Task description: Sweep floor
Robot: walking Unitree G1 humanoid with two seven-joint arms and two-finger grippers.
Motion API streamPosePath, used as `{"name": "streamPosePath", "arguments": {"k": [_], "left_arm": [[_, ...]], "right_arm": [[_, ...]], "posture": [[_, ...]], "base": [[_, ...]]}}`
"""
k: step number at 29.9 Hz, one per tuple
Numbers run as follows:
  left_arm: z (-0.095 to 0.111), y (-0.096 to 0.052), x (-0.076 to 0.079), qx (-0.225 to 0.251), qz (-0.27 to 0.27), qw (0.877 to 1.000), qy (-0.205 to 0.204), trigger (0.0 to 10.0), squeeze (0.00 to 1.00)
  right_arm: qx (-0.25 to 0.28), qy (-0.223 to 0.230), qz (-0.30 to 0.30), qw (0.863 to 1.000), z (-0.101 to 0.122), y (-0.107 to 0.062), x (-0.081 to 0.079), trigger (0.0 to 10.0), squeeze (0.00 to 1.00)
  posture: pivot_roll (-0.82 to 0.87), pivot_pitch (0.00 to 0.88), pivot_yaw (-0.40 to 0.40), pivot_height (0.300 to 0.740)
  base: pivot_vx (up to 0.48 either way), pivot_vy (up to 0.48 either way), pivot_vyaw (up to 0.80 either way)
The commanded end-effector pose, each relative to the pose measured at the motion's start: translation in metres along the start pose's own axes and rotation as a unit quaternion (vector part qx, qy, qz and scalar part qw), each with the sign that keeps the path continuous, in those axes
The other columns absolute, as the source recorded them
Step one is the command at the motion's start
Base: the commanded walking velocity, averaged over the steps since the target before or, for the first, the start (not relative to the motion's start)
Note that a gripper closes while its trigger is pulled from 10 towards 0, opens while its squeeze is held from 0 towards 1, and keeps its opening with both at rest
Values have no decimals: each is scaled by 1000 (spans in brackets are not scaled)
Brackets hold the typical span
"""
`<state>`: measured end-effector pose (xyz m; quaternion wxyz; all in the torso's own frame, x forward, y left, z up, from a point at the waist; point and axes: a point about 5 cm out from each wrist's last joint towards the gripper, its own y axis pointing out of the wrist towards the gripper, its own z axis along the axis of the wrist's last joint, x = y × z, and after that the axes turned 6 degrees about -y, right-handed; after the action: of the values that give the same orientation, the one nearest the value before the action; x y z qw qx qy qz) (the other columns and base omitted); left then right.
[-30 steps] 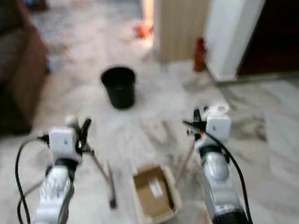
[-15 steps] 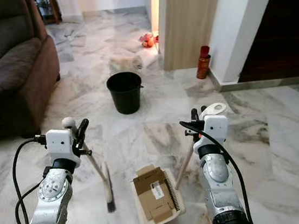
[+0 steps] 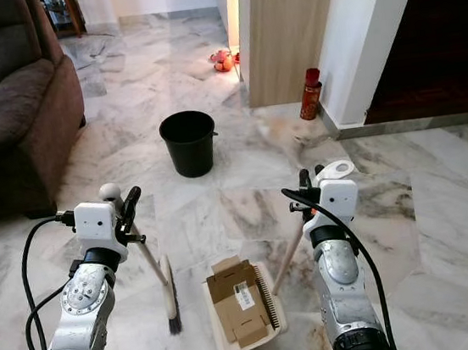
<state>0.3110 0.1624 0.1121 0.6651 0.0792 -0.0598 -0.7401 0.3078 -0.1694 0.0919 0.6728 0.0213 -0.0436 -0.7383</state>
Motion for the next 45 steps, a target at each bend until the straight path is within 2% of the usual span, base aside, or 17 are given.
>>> {"name": "streamPosePath", "arguments": {"k": [1, 9, 45], "left_arm": [[13, 7, 0, 28, -3, 1000, 4, 10000, 0], [12, 6, 0, 25, -3, 1000, 6, 10000, 0], [13, 7, -2, 24, 0, 1000, 9, 10000, 0]], "right_arm": [[41, 4, -2, 999, 18, 7, 1, 10000, 0], [37, 4, -4, 999, 15, 4, 2, 10000, 0], [33, 1, 8, 999, 14, 5, -5, 10000, 0]], "posture": [[23, 0, -37, 740], [20, 0, -37, 740], [33, 0, -38, 740]], "base": [[0, 0, 0], [0, 0, 0], [267, 0, 61]]}}
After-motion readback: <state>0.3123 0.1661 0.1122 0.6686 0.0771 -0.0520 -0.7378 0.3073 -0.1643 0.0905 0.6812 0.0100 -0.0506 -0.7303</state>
